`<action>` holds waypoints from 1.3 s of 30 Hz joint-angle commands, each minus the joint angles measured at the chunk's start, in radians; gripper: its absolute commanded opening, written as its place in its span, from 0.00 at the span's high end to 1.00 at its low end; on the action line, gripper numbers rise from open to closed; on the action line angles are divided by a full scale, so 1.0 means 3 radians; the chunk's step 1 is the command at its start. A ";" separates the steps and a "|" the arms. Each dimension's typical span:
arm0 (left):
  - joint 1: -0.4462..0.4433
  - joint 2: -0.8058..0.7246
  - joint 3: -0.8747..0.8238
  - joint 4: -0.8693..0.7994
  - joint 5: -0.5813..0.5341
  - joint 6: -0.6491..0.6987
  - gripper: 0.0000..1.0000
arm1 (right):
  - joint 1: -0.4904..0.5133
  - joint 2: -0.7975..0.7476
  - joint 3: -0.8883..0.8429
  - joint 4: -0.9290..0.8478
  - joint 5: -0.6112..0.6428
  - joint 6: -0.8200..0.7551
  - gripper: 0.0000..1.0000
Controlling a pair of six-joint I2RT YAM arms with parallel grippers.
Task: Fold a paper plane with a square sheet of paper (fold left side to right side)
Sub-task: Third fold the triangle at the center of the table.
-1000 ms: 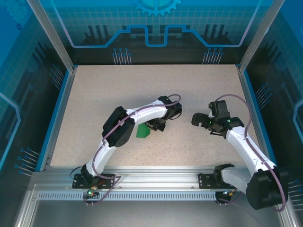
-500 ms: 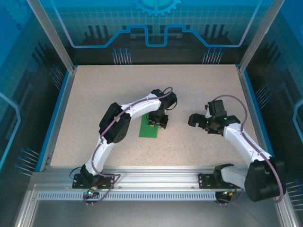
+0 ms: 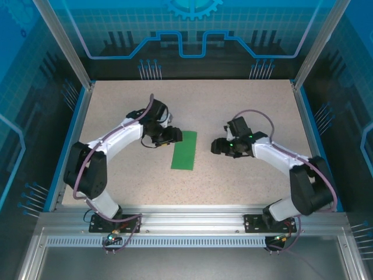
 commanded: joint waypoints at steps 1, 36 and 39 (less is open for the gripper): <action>0.0138 -0.0112 -0.0327 0.0468 0.0429 -0.0153 0.35 | 0.0160 0.0321 0.0299 0.0293 -0.0067 0.0125 0.43; 0.0261 0.0104 -0.0807 0.1024 0.0543 -0.0501 0.32 | 0.0355 0.1994 0.1787 0.0129 -0.0170 0.0011 0.70; 0.0261 0.0151 -0.0787 0.1030 0.0584 -0.0501 0.32 | 0.0362 0.2032 0.1801 0.0036 -0.0151 -0.0060 0.71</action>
